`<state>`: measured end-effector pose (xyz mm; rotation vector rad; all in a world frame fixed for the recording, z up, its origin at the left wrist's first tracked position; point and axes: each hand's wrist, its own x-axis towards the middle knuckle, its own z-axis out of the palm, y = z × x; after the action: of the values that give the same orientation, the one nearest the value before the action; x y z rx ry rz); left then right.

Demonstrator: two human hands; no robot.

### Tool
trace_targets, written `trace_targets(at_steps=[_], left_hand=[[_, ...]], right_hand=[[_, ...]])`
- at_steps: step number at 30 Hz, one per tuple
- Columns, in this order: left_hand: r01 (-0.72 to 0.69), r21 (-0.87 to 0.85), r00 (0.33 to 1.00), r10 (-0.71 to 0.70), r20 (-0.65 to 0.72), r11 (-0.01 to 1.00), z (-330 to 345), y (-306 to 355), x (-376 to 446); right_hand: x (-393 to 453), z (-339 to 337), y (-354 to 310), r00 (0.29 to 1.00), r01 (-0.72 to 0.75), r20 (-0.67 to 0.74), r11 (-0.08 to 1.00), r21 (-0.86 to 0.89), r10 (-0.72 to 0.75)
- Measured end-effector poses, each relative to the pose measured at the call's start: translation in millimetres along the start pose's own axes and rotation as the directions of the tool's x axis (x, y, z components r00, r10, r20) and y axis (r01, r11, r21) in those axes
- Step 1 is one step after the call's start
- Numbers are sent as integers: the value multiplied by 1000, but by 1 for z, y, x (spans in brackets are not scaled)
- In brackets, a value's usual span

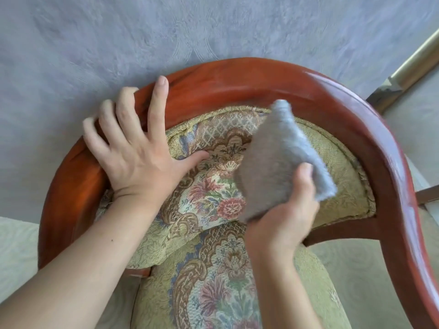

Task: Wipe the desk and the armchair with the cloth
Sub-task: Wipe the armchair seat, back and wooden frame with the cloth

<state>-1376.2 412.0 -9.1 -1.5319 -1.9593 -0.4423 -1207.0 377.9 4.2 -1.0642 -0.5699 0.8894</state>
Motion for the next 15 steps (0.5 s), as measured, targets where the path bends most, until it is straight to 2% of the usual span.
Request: trace_targets(at_steps=[2, 4, 5, 7, 9, 10, 13, 15], left_hand=[[-4, 3, 1000, 4, 23, 1000, 0, 0, 0], [4, -13, 999, -4, 33, 1000, -3, 1, 0], [10, -23, 999, -9, 35, 1000, -3, 1, 0], [13, -30, 999, -12, 30, 999, -3, 1, 1], [8, -25, 1000, -7, 18, 1000, -2, 0, 1], [8, -16, 1000, -8, 6, 1000, -1, 1, 1], [34, -12, 997, -35, -72, 999, 3, 4, 1], [60, -13, 982, -62, -177, 998, 4, 8, 3]], right_hand=[[0, -6, -6, 980, 94, -177, 995, 32, -87], [10, -3, -1, 948, 217, -229, 975, -39, -220], [14, 3, 6, 944, 248, -191, 960, -126, -269], [21, 18, 28, 951, 282, -20, 890, -360, -309], [24, 28, 54, 927, 367, 155, 738, -566, -343], [25, 31, 65, 905, 417, 213, 672, -612, -368], [13, 42, 88, 853, 521, 350, 613, -594, -387], [-6, 46, 93, 788, 608, 486, 598, -522, -377]])
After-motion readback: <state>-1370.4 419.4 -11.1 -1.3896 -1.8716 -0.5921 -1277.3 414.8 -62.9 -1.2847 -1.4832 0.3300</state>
